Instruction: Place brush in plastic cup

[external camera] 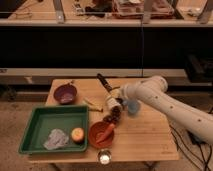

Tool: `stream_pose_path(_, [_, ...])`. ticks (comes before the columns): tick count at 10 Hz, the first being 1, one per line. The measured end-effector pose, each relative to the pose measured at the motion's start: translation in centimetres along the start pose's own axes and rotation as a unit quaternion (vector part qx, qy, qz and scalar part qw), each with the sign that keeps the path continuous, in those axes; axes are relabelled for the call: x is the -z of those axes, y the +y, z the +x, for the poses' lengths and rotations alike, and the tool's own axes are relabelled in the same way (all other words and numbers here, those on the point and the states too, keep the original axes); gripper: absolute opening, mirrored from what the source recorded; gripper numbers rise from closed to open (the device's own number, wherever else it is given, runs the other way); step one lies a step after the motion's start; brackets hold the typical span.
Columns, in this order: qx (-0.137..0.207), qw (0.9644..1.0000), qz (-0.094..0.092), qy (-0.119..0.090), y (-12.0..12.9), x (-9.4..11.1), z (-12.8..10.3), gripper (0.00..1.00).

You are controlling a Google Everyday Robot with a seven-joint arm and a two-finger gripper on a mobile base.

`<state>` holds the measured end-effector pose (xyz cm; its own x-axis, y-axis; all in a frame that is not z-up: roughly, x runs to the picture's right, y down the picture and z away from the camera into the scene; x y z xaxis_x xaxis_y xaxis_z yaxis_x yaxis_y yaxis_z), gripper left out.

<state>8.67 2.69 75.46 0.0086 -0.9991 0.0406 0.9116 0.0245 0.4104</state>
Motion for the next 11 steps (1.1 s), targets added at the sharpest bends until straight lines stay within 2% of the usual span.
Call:
stream_pose_path(1, [-0.020,0.9996,-0.021,0.006,0.6,1.4,-0.8,0.04])
stream_pose_path(2, [-0.050,0.9977,-0.045,0.010,1.4,2.9,-1.7,0.04])
stream_pose_path(4, [-0.089,0.9930,-0.075,0.018,2.3,4.9,-2.9,0.04])
stream_pose_path(6, [-0.106,0.9903,-0.088,0.023,2.7,5.7,-3.4,0.04])
stream_pose_path(11, [-0.107,0.9898,-0.091,0.025,2.8,5.6,-3.4,0.04])
